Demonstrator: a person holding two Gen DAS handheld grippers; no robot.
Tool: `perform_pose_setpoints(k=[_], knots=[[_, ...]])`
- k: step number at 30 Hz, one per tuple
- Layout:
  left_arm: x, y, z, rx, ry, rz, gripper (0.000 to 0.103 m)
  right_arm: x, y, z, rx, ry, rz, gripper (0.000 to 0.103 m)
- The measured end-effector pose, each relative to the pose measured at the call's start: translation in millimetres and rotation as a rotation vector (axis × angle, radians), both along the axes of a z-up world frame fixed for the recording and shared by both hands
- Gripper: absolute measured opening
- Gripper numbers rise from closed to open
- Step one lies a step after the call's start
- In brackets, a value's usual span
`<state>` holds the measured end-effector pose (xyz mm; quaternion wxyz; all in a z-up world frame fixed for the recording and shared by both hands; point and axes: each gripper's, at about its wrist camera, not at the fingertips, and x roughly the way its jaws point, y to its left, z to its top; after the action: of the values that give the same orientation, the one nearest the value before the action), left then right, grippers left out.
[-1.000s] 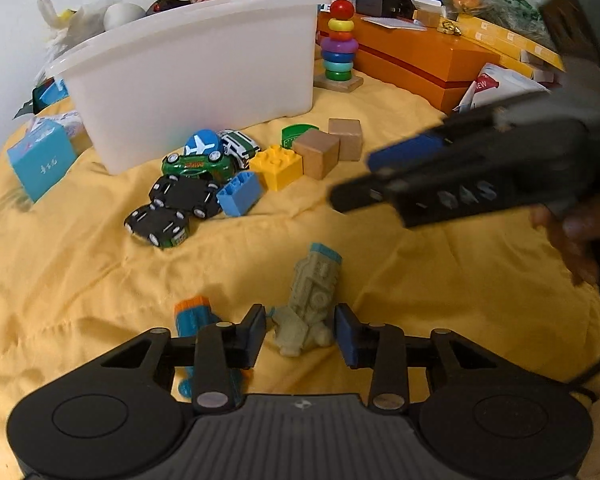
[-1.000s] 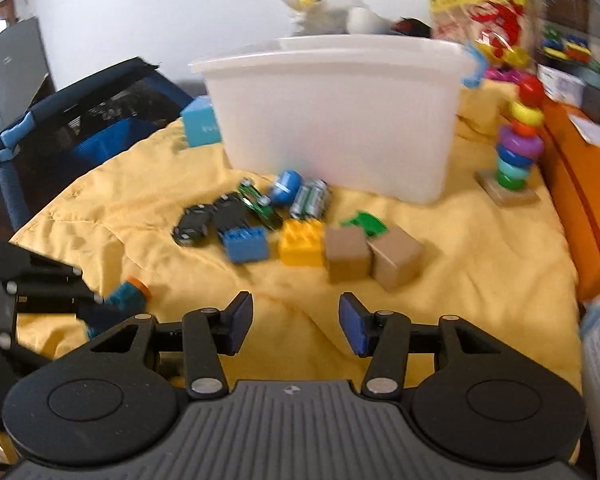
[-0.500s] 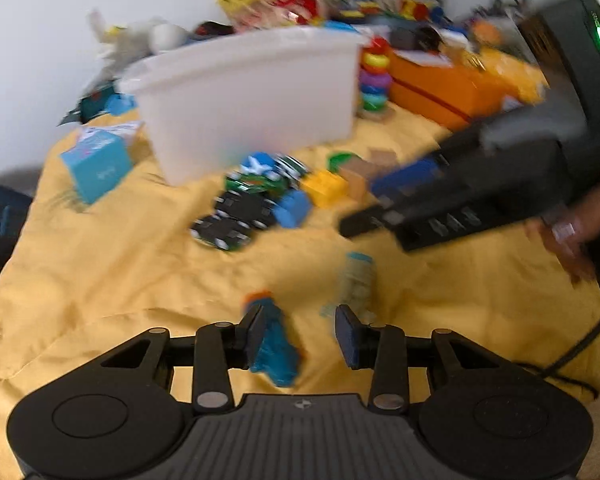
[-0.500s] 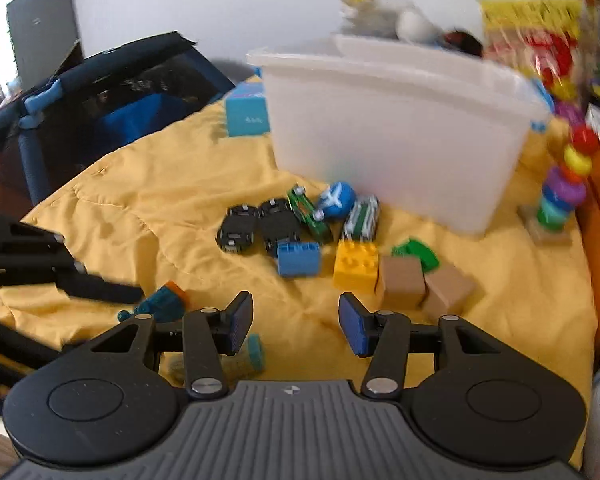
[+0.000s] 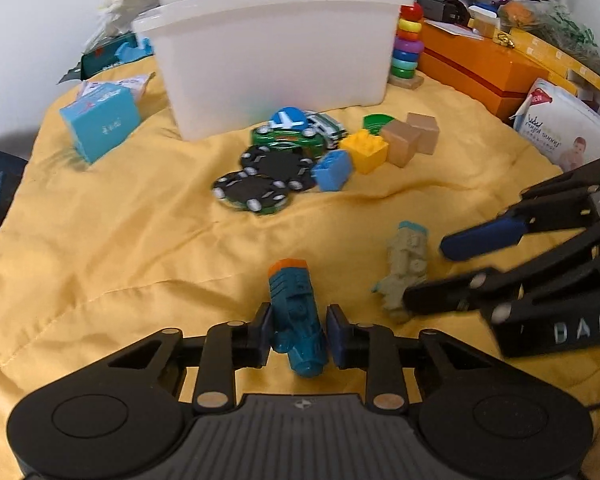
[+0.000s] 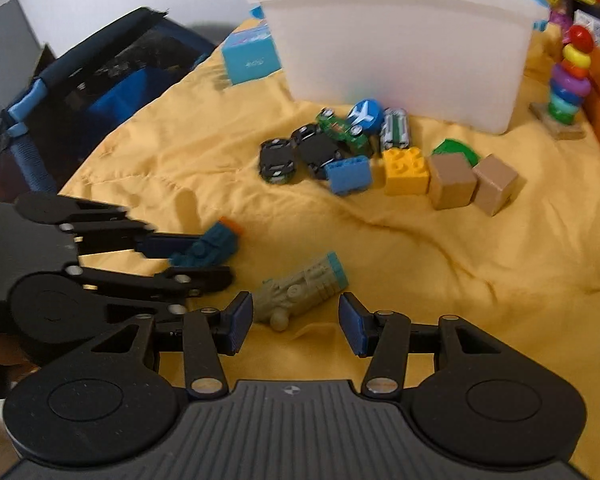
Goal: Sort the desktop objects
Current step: 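Grasp the teal figure with the left gripper while the right grasps the beige figure, then carry both figures over the bin and release them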
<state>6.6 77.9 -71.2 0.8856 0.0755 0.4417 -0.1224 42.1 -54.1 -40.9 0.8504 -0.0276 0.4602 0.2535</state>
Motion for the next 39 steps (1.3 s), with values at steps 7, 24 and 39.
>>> perform_pose_setpoints(k=[7, 24, 39], knots=[[1, 20, 3, -0.018, -0.004, -0.08, 0.032, 15, 9, -10, 0.048, 0.062, -0.189, 0.052], [25, -13, -4, -0.052, -0.011, -0.266, 0.033, 5, -13, -12, -0.237, -0.164, -0.119, 0.03], [25, -16, 17, -0.062, -0.046, -0.088, 0.03, 0, -53, -4, -0.116, -0.169, 0.018, 0.022]])
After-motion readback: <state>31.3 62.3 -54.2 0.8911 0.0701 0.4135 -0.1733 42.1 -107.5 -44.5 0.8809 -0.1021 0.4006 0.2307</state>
